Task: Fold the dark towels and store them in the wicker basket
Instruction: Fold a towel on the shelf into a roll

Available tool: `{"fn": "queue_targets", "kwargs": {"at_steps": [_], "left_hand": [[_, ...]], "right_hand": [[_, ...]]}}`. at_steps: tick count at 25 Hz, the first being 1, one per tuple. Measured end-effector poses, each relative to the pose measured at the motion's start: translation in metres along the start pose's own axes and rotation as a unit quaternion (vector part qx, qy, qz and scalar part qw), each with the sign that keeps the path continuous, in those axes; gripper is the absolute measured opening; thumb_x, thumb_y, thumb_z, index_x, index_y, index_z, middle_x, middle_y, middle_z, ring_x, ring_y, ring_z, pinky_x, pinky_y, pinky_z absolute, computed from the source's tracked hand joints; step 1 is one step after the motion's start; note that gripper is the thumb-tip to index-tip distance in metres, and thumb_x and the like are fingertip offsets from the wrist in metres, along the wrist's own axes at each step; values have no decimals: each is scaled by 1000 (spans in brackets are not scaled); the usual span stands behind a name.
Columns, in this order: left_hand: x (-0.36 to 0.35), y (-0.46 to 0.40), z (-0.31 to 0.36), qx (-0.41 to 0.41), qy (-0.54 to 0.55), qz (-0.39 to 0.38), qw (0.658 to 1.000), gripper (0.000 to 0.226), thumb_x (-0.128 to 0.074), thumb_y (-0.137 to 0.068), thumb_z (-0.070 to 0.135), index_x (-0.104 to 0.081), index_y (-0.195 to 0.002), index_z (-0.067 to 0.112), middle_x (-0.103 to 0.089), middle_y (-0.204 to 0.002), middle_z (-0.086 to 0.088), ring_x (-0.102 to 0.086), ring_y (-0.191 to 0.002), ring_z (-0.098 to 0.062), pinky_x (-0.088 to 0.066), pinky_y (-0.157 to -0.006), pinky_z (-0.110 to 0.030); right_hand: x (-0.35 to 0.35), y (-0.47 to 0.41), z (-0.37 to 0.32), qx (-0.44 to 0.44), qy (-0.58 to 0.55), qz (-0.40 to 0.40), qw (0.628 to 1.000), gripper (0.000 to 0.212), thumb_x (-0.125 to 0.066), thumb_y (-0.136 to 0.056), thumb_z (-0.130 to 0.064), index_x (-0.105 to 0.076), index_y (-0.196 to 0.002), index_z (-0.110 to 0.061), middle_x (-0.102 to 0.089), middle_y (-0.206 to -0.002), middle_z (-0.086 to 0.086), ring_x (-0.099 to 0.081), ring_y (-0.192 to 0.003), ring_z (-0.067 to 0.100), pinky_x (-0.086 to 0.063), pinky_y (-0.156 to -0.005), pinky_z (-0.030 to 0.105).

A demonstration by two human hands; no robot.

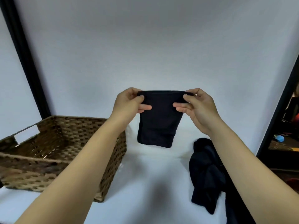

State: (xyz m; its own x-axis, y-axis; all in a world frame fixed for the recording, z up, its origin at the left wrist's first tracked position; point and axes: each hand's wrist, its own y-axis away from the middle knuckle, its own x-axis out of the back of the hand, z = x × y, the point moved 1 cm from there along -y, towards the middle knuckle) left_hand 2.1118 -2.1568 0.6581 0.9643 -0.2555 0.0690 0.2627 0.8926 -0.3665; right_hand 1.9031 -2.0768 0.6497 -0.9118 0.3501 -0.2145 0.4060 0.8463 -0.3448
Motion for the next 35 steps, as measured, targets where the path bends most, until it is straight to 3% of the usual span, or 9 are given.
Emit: {"fn": "queue_targets", "kwargs": {"at_steps": [7, 9, 14, 18, 21, 24, 27, 31, 35], "left_hand": [[30, 163, -168, 102, -150, -123, 976, 30, -56, -97, 3, -67, -95, 31, -75, -81, 8, -68, -73, -36, -54, -73, -53], [42, 211, -193, 61, -185, -150, 969, 31, -57, -96, 2, -67, -102, 31, -71, -93, 17, -68, -84, -12, -56, -79, -42], [51, 289, -223, -91, -311, -170, 931, 26, -63, -95, 11, -65, -115, 27, -58, -132, 18, -51, -125, -2, -45, -103, -32], [41, 298, -212, -158, -411, -159, 884, 41, -67, -89, 37, -61, -128, 24, -52, -140, 10, -42, -137, -11, -40, -111, -35], [6, 287, -198, -184, -436, -176, 863, 74, -64, -88, 53, -43, -149, 17, -38, -159, 5, -25, -152, -15, -25, -122, -35], [-25, 269, -204, -99, -455, -227, 856, 103, -65, -85, 58, -12, -161, 13, -11, -169, 1, -4, -156, -15, -6, -127, -34], [-14, 264, -226, -164, -541, -239, 789, 96, -71, -85, 53, -25, -159, 11, -27, -165, -5, -21, -154, -21, -16, -126, -38], [33, 268, -253, -257, -452, -194, 832, 62, -74, -87, 10, -53, -145, 14, -48, -154, 2, -41, -145, -16, -35, -118, -32], [40, 279, -253, -213, -372, -121, 895, 37, -68, -92, 5, -68, -128, 13, -61, -141, 3, -51, -137, -14, -41, -112, -31]], "right_hand": [[51, 159, 143, -112, 203, -87, 969, 16, -60, -94, 9, -62, -97, -7, -70, -107, 20, -74, -91, 26, -59, -83, 36], [63, 210, 164, -115, 275, -135, 945, 23, -61, -94, 6, -64, -99, -17, -73, -113, -1, -69, -105, 10, -53, -94, 31], [72, 289, 179, -35, 464, -172, 868, 44, -64, -93, -12, -53, -100, -54, -55, -132, -24, -46, -119, -4, -40, -95, 12], [69, 298, 171, 24, 519, -169, 837, 18, -58, -94, -32, -60, -111, -38, -54, -136, -24, -42, -124, 4, -41, -100, 30], [41, 278, 170, 108, 565, -187, 796, 40, -45, -98, -37, -56, -135, -23, -51, -148, -10, -42, -139, 13, -39, -111, 39], [12, 257, 188, 45, 596, -257, 759, 63, -40, -102, -42, -27, -158, -19, -26, -165, -4, -17, -154, 16, -24, -122, 37], [26, 258, 209, 91, 676, -290, 671, 80, -44, -93, -61, -34, -155, -11, -32, -163, 4, -25, -152, 24, -29, -121, 45], [75, 264, 210, 146, 660, -233, 699, 70, -77, -84, -41, -54, -143, -12, -51, -151, 3, -48, -140, 24, -50, -106, 40], [90, 272, 211, 179, 630, -171, 736, 44, -82, -78, -24, -71, -119, -10, -68, -122, 6, -68, -109, 27, -61, -81, 42]]}}
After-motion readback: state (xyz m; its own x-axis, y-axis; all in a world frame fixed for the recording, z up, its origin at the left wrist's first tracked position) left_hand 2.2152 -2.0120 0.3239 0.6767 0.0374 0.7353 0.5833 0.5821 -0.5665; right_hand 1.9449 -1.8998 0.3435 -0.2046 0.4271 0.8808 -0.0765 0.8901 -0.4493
